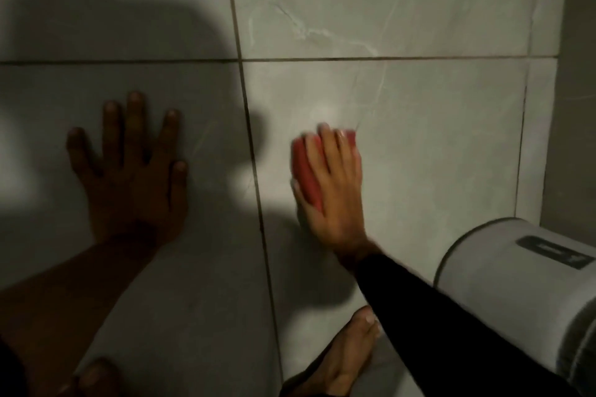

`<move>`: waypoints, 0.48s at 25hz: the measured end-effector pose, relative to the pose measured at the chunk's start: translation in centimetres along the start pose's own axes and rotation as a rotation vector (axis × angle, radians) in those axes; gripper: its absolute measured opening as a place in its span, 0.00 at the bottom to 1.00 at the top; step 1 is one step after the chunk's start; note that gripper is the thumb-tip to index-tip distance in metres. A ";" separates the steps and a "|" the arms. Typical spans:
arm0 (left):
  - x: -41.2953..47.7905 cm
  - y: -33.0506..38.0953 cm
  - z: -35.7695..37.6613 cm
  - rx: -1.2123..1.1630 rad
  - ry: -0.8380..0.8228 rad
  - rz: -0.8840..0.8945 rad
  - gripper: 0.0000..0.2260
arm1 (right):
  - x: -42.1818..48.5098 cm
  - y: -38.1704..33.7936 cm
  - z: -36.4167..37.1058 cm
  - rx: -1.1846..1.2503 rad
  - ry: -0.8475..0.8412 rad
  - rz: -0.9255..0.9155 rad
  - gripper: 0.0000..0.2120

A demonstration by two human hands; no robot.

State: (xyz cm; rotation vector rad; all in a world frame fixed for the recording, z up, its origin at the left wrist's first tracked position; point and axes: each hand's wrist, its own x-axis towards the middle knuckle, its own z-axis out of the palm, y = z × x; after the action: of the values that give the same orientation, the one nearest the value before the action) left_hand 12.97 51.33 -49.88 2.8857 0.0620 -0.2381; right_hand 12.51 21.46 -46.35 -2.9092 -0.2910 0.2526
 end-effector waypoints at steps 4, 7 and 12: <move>0.1 0.3 0.0 0.045 0.014 0.014 0.32 | 1.6 5.1 -2.3 0.083 0.137 0.584 0.35; -0.2 0.2 0.1 0.058 0.035 0.030 0.32 | 15.3 3.7 -2.8 0.059 0.259 0.550 0.36; -0.1 0.4 -0.2 0.036 0.045 0.021 0.31 | 10.9 -5.9 1.8 0.018 0.128 -0.143 0.34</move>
State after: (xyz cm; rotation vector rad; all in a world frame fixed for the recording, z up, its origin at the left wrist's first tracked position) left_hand 12.93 51.02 -49.63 2.9260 0.0355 -0.1722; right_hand 21.65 29.80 -48.39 -2.8541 -0.4699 0.0454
